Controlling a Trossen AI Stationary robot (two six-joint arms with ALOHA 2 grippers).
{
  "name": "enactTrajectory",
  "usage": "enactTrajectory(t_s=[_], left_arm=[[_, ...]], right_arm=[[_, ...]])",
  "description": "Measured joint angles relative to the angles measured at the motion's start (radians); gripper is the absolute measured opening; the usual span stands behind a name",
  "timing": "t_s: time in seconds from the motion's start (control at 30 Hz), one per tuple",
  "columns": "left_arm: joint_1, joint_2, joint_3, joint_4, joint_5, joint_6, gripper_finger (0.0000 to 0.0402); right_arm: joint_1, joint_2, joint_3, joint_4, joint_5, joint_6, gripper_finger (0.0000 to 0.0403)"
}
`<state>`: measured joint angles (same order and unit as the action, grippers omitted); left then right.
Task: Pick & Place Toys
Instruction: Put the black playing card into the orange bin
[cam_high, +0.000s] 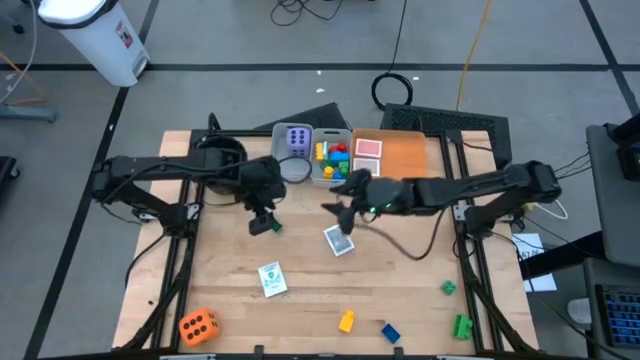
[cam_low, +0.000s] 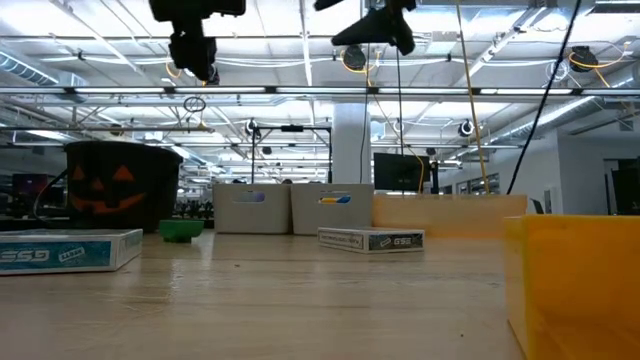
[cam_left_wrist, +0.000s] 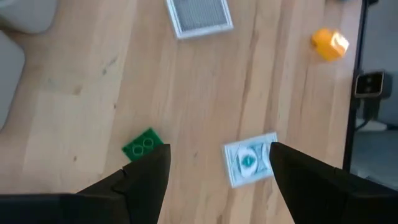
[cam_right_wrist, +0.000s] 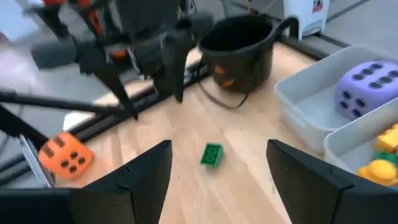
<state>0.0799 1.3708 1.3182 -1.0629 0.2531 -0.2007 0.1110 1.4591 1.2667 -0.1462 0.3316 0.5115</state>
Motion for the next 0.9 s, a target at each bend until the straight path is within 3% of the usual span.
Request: enactTrajectory(t_s=[0.17, 0.33, 0.43, 0.57, 0.9], left_arm=[[-0.024, -0.016, -0.001, -0.056, -0.011, 0.015, 0.0282], [-0.048, -0.050, -0.002, -0.069, -0.062, -0.006, 0.0282], [-0.057, -0.078, 0.001, -0.068, -0.081, -0.015, 0.0282], [-0.070, -0.114, 0.000, -0.076, -0.128, -0.034, 0.0282], [-0.069, -0.171, -0.002, -0.092, -0.192, -0.054, 0.0282]], right_arm=[[0.021, 0.134, 0.189, -0.282, 0.012, 0.074, 0.0254], [0.015, 0.262, 0.318, -0.514, 0.006, 0.300, 0.0254], [0.008, 0.317, 0.341, -0.550, -0.029, 0.458, 0.0254], [-0.002, 0.378, 0.341, -0.566, -0.109, 0.545, 0.0254], [-0.005, 0.449, 0.341, -0.647, -0.124, 0.596, 0.0254]])
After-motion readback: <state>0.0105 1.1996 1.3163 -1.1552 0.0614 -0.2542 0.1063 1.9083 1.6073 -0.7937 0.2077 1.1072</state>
